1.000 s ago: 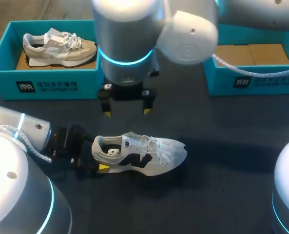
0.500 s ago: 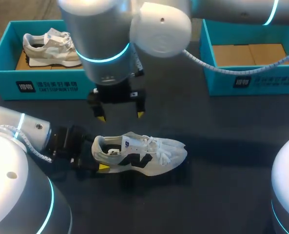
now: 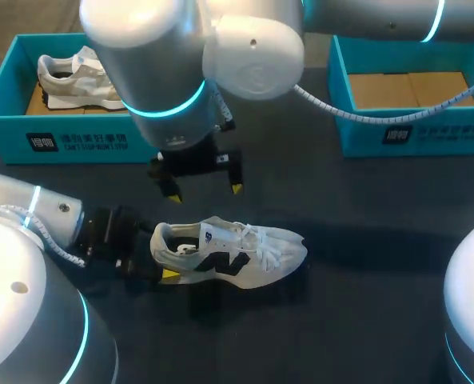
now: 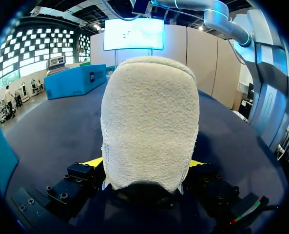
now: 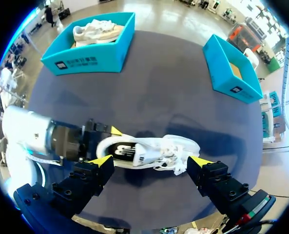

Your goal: Take the shoe out of the shoebox, open the shoe tongue, remove and reinsert the insole, then place the shoe into the shoebox

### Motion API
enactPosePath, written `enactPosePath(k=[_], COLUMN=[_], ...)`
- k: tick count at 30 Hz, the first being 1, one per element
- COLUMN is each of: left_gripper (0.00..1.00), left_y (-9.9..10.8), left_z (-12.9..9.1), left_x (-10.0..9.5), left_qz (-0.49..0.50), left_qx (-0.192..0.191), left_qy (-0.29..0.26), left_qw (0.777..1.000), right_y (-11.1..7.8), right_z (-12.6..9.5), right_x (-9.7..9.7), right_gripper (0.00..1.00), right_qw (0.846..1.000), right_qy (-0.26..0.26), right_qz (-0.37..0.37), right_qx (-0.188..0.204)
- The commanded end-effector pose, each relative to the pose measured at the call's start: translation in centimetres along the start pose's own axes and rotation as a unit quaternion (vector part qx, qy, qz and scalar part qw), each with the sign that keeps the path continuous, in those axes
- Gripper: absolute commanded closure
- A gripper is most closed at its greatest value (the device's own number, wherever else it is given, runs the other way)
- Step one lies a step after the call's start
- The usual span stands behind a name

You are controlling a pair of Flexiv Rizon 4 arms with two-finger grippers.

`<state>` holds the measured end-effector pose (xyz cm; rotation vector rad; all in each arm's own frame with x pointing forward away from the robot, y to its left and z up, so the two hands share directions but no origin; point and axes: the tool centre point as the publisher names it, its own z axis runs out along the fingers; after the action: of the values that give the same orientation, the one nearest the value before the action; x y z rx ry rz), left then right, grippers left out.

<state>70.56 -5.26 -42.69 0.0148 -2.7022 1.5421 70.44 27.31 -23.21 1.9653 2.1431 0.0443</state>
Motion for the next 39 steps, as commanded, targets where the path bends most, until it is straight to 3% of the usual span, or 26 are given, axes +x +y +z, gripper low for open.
enactPosePath(k=[1,9,20,33,39], left_gripper=[1.00,1.00,1.00,1.00,1.00], left_y=[0.5,0.5,0.5,0.5,0.5], left_z=[0.2,0.2,0.2,0.2,0.2], left_x=[-0.5,-0.5,-0.5,-0.5,-0.5], left_qz=[0.000,0.000,0.000,0.000,0.000], left_qx=[-0.002,-0.002,-0.002,-0.002,-0.002], left_qy=[0.000,0.000,0.000,0.000,0.000], left_qw=[1.000,1.000,1.000,1.000,1.000], right_y=[-2.1,-3.4,-3.4,-3.3,-3.4], right_z=[1.3,4.6,7.7,8.8,9.5], right_x=[1.0,1.8,2.5,2.1,2.2], right_gripper=[0.00,0.00,0.00,0.00,0.00], right_qw=[0.984,0.970,0.955,0.923,0.923], right_qy=[-0.026,-0.012,-0.008,-0.028,-0.026], right_qz=[0.178,0.244,0.297,0.383,0.384], right_qx=[-0.015,0.011,0.002,-0.007,-0.001])
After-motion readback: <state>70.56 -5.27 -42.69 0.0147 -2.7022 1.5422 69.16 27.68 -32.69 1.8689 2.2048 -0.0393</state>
